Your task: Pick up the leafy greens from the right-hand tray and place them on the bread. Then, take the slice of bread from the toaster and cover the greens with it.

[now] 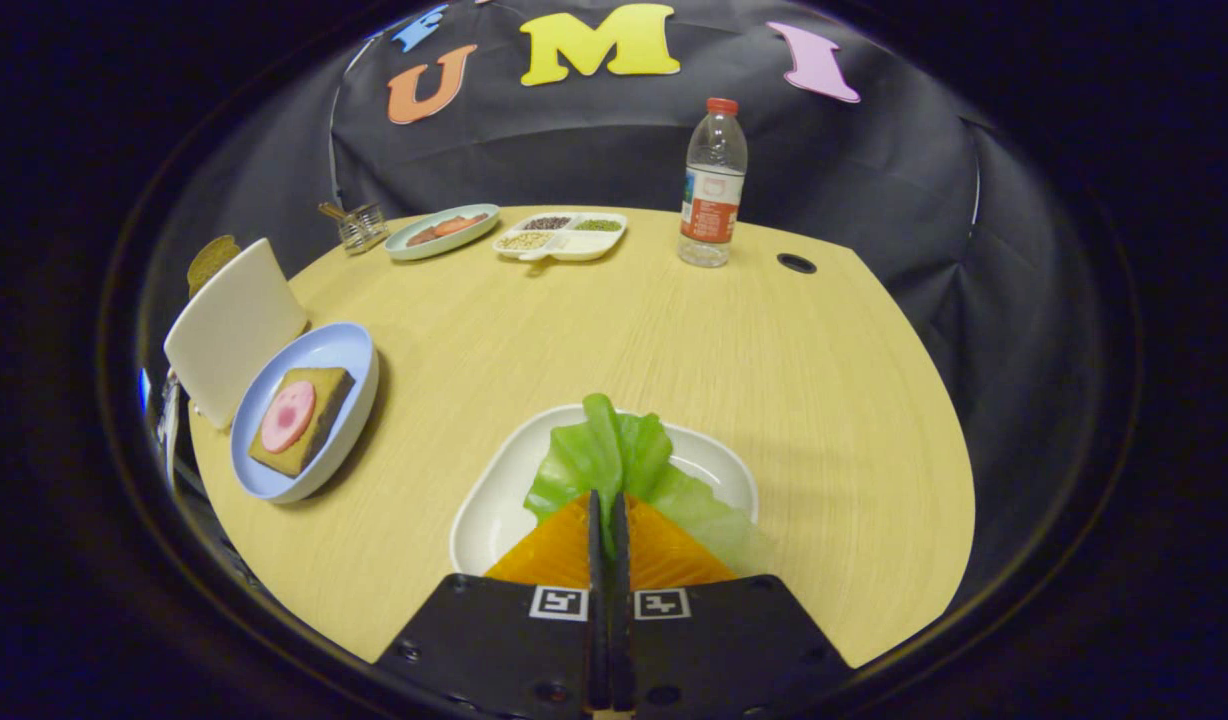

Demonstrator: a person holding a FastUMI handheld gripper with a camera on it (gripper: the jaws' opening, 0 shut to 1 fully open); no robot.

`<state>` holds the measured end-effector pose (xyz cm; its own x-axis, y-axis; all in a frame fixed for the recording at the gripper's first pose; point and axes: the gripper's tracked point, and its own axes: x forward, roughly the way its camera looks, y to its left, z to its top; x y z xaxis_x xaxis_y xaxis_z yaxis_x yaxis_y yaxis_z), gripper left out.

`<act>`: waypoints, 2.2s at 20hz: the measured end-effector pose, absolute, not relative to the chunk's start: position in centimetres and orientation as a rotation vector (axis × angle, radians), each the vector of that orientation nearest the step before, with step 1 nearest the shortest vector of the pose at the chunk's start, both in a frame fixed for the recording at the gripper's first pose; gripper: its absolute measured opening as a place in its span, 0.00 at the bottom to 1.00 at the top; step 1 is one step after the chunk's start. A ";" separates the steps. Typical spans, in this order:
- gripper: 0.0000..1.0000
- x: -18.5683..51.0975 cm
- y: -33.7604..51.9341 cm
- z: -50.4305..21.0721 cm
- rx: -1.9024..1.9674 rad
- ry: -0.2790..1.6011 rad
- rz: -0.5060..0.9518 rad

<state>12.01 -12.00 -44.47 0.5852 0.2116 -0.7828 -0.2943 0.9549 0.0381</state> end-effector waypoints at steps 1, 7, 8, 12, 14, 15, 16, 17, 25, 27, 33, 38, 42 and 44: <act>0.01 12.2 -11.9 -44.4 -0.092 0.904 0.299; 0.01 12.2 -11.7 -39.9 0.067 0.835 0.282; 0.00 12.0 -11.7 -39.3 0.085 0.828 0.277; 0.01 10.8 -10.8 -36.5 0.158 0.796 0.250; 0.00 10.3 -9.8 -34.7 0.167 0.774 0.241; 0.00 10.1 -9.1 -33.8 0.161 0.763 0.241; 0.00 10.0 -8.2 -32.9 0.158 0.752 0.241; 0.00 10.0 -7.0 -32.0 0.156 0.741 0.245; 0.00 10.5 2.4 -29.8 0.041 0.697 0.289; 0.00 10.6 4.5 -30.3 0.001 0.695 0.300; 0.00 9.9 10.7 -31.9 -0.103 0.690 0.348; 0.01 8.5 14.6 -34.0 -0.130 0.722 0.385; 0.01 7.3 17.2 -34.5 -0.093 0.747 0.407; 0.07 7.0 18.2 -34.8 -0.081 0.759 0.415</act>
